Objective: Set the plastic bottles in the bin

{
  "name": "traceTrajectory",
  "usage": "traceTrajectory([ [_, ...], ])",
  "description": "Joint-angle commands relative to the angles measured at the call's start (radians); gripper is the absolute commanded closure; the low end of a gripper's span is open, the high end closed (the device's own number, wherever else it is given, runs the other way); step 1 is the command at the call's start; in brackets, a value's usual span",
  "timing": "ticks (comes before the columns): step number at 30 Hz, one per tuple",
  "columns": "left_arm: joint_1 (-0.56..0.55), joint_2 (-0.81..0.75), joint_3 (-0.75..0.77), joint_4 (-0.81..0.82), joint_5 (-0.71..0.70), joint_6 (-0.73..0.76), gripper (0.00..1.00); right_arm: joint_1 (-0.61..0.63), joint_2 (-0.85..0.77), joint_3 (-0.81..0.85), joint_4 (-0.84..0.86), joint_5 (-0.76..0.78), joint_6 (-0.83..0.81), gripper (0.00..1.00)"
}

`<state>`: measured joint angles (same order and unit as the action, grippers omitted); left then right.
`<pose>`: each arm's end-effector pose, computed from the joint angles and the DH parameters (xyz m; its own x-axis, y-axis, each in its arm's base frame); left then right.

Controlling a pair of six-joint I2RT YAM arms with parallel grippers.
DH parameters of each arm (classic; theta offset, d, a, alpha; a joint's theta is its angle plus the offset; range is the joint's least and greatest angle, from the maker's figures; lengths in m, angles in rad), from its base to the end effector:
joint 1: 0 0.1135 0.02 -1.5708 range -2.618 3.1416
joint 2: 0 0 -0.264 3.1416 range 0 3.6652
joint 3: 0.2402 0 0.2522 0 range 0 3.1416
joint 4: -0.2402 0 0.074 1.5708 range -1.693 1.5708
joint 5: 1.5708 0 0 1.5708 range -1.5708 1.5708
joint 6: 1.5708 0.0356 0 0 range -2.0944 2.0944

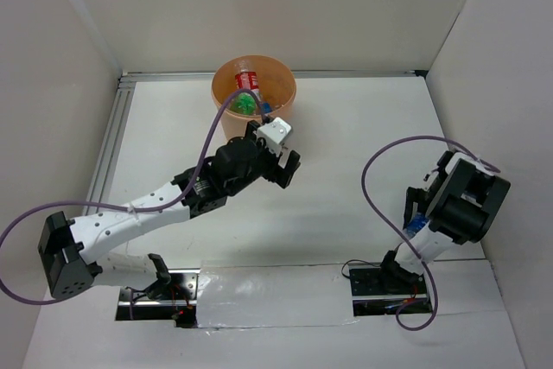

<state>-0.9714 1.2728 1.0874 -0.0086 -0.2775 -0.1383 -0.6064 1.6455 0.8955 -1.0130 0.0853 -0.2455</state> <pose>0.1776 -0.2426 0.3588 -0.1963 0.0523 -0.9792 0.6213 0.7792 -0.0830 0.1946 -0.1387 0.1462 -0.9171 0.3414 0.2056 0.3418 0.9391 -0.0347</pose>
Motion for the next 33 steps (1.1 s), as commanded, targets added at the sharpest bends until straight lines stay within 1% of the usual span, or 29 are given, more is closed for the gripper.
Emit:
traceTrajectory([
  [1,-0.004,-0.047,-0.024,0.010,-0.040,-0.026,0.00,0.005,0.062,0.071,0.038,-0.132,-0.040,0.13],
  [2,-0.004,-0.062,-0.024,0.010,-0.040,-0.035,0.00,0.005,0.080,0.085,0.037,-0.146,-0.052,0.19],
  [3,-0.004,-0.072,-0.049,0.010,-0.040,-0.046,0.00,0.005,0.105,0.114,0.016,-0.188,-0.070,0.35],
  [4,-0.004,-0.084,-0.058,0.010,-0.051,-0.055,0.00,0.005,0.105,0.135,0.005,-0.221,-0.089,0.41],
  [5,-0.004,-0.084,-0.058,0.010,-0.051,-0.072,0.00,0.005,0.105,0.158,0.005,-0.245,-0.112,0.49],
  [6,-0.013,-0.095,-0.087,0.010,-0.060,-0.092,0.00,0.038,0.105,0.237,0.005,-0.274,-0.132,0.72],
  [7,-0.013,-0.107,-0.087,0.010,-0.060,-0.092,0.00,0.039,0.105,0.238,0.005,-0.274,-0.132,0.72],
  [8,-0.013,-0.118,-0.096,0.010,-0.060,-0.121,0.00,0.049,0.091,0.267,0.005,-0.288,-0.153,0.77],
  [10,-0.013,-0.147,-0.139,0.019,-0.069,-0.151,0.00,0.091,0.082,0.393,-0.008,-0.344,-0.188,0.85],
  [11,-0.013,-0.186,-0.158,0.028,-0.069,-0.191,0.00,0.106,0.082,0.448,-0.025,-0.379,-0.243,0.94],
  [12,-0.013,-0.208,-0.181,0.029,-0.069,-0.205,0.00,0.120,0.091,0.507,-0.036,-0.413,-0.254,0.98],
  [13,-0.013,-0.229,-0.222,0.039,-0.078,-0.221,0.00,0.143,0.108,0.648,-0.071,-0.509,-0.271,1.00],
  [14,-0.023,-0.248,-0.242,0.039,-0.078,-0.243,0.00,0.152,0.122,0.730,-0.100,-0.583,-0.334,1.00],
  [15,-0.023,-0.280,-0.260,0.021,-0.092,-0.289,0.00,0.164,0.137,0.811,-0.110,-0.646,-0.334,1.00],
  [16,-0.023,-0.292,-0.291,-0.003,-0.101,-0.309,0.00,0.209,0.170,0.980,-0.110,-0.735,-0.334,1.00],
  [18,-0.023,-0.317,-0.316,-0.036,-0.127,-0.383,0.00,0.261,0.209,1.156,-0.121,-0.812,-0.344,1.00],
  [19,-0.023,-0.343,-0.342,-0.036,-0.137,-0.401,0.00,0.314,0.233,1.303,-0.063,-0.872,-0.319,1.00],
  [20,-0.023,-0.357,-0.356,-0.053,-0.152,-0.421,0.00,0.341,0.234,1.359,-0.026,-0.901,-0.295,1.00],
  [22,-0.023,-0.388,-0.382,-0.065,-0.189,-0.477,0.00,0.391,0.243,1.425,0.084,-0.956,-0.227,1.00],
  [23,-0.023,-0.415,-0.392,-0.077,-0.202,-0.491,0.00,0.433,0.205,1.410,0.258,-1.007,-0.189,1.00],
  [24,-0.023,-0.429,-0.408,-0.097,-0.221,-0.506,0.00,0.453,0.183,1.383,0.360,-1.038,-0.099,1.00],
  [25,-0.023,-0.441,-0.408,-0.108,-0.232,-0.530,0.00,0.471,0.163,1.344,0.470,-1.064,-0.048,1.00],
  [26,-0.032,-0.454,-0.423,-0.119,-0.241,-0.543,0.00,0.515,0.133,1.274,0.673,-1.114,0.001,1.00],
  [27,-0.032,-0.475,-0.434,-0.132,-0.267,-0.556,0.00,0.543,0.132,1.255,0.750,-1.124,0.049,1.00],
  [28,-0.032,-0.484,-0.434,-0.164,-0.281,-0.585,0.00,0.575,0.132,1.255,0.796,-1.124,0.102,1.00],
  [29,-0.041,-0.493,-0.443,-0.177,-0.290,-0.596,0.00,0.642,0.154,1.305,0.813,-1.124,0.103,1.00],
  [31,-0.041,-0.509,-0.454,-0.195,-0.305,-0.627,0.00,0.706,0.230,1.391,0.801,-1.115,0.124,1.00],
  [32,-0.041,-0.521,-0.464,-0.205,-0.315,-0.627,0.00,0.753,0.259,1.474,0.801,-1.115,0.124,1.00],
  [33,-0.050,-0.521,-0.465,-0.205,-0.315,-0.638,0.00,0.778,0.310,1.506,0.786,-1.115,0.133,1.00],
])
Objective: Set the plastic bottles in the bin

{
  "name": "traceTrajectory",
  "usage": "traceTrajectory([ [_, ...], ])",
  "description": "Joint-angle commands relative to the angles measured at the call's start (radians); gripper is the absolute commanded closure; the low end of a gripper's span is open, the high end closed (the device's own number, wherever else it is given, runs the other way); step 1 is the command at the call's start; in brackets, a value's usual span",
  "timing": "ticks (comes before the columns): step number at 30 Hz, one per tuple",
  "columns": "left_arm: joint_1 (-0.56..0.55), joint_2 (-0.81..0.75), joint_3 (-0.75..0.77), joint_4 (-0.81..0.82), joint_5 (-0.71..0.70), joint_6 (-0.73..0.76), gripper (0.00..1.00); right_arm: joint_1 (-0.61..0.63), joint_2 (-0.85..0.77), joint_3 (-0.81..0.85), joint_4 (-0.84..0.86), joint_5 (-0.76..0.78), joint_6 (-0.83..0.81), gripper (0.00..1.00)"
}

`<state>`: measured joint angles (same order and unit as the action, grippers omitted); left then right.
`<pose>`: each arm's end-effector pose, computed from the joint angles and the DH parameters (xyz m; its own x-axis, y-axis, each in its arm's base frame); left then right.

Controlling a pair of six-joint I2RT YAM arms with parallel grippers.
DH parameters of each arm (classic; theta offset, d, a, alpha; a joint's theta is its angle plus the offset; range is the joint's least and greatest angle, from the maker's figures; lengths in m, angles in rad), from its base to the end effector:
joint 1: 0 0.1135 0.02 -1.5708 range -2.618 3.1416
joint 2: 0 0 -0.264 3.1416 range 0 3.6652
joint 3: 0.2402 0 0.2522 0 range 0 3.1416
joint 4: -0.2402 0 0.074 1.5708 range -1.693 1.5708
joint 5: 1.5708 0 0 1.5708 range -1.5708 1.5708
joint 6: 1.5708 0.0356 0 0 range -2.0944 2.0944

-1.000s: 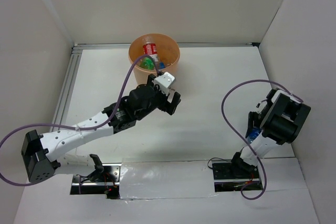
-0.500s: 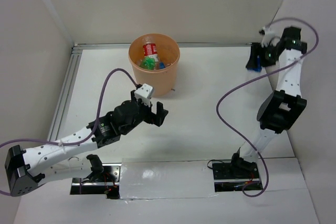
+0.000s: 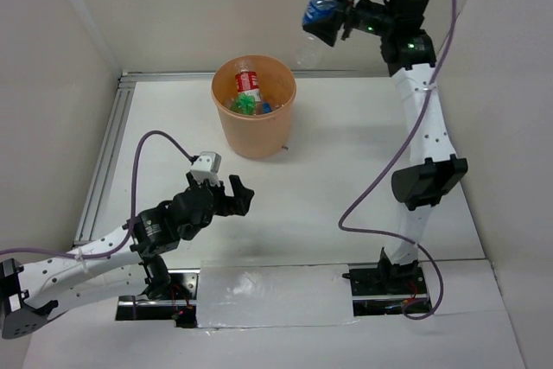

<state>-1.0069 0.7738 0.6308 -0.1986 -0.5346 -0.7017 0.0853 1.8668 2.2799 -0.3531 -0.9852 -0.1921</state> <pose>0.1119 -0.1431 0.2874 -0.4406 -0.3425 -0.8298 0.2439 0.8439 -0.4779 0.3868 0.0629 0.5249 0.2259 -0.0866 -0.9703 -0.8484 0.4720 -0.2396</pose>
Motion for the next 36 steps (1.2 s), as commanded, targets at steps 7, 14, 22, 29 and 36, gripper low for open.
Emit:
traceTrajectory([
  [7,-0.033,-0.022,0.000,-0.038,-0.080,-0.096,0.00,0.198,0.190,0.101,0.131,0.016,0.071,1.00],
  [14,-0.033,-0.011,0.032,-0.048,-0.099,-0.053,0.00,0.220,0.180,-0.031,0.000,0.106,-0.087,0.25],
  [22,-0.024,0.045,0.044,0.040,-0.087,0.034,0.00,0.189,0.042,-0.066,-0.067,0.175,-0.008,0.00],
  [29,0.007,0.091,0.102,0.114,-0.030,0.132,0.00,0.068,-0.084,-0.100,-0.179,0.500,0.138,0.00],
  [36,0.077,0.100,0.102,0.149,0.091,0.183,0.00,-0.044,-0.401,-0.590,-0.172,0.795,0.170,0.00],
])
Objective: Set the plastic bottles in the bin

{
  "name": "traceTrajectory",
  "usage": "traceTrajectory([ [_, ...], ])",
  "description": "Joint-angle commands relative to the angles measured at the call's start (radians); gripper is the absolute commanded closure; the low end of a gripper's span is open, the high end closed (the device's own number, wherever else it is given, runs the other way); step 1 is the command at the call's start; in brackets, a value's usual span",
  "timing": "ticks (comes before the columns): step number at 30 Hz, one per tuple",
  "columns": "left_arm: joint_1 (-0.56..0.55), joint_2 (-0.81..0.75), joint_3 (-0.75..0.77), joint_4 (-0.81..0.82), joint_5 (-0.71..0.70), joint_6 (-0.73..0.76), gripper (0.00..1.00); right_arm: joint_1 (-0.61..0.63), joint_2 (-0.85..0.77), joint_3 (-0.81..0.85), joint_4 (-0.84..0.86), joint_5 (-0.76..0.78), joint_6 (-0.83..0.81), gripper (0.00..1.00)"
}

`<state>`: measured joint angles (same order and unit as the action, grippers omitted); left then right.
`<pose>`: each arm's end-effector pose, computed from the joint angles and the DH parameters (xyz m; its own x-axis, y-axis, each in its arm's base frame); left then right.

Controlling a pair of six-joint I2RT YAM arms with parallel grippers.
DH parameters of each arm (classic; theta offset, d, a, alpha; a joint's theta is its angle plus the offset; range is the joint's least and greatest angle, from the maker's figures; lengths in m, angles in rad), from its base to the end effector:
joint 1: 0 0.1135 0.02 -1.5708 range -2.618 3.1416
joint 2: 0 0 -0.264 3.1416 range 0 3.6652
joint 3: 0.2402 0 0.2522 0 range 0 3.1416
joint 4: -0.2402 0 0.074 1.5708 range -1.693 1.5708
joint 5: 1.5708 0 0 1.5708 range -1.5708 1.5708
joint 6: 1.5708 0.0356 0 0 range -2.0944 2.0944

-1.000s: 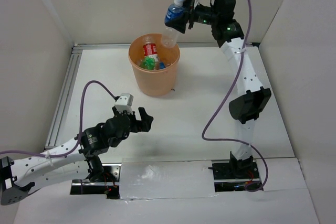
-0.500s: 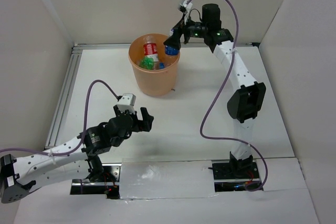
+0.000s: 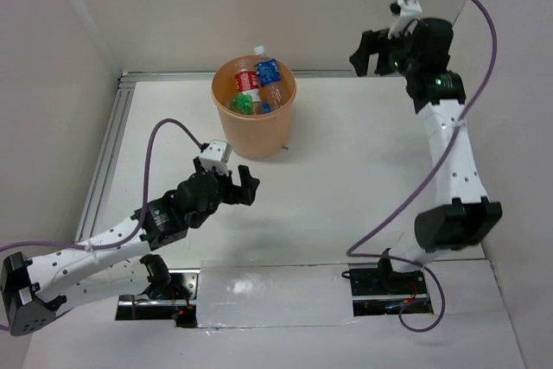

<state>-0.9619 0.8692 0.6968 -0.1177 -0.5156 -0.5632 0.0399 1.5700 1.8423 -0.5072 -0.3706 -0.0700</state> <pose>0.1298 -0.1555 0.3022 -0.3751 -0.2742 -0.8855 0.2876 0.8737 -0.3923 0.3430 0.0266 0.4762 -0.2048 -0.0734 -0.9761 -0.4044 0.9144 0.0161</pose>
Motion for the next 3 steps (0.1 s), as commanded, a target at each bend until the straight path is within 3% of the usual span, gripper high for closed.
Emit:
traceTrajectory([
  [1,0.044,0.005,0.036,0.069,0.086,0.054,0.00,0.002,-0.157,-0.226,0.005,0.205,0.049,0.00],
  [3,0.083,0.019,0.036,0.078,0.138,0.063,0.00,-0.008,-0.319,-0.447,0.093,0.245,-0.008,0.00],
])
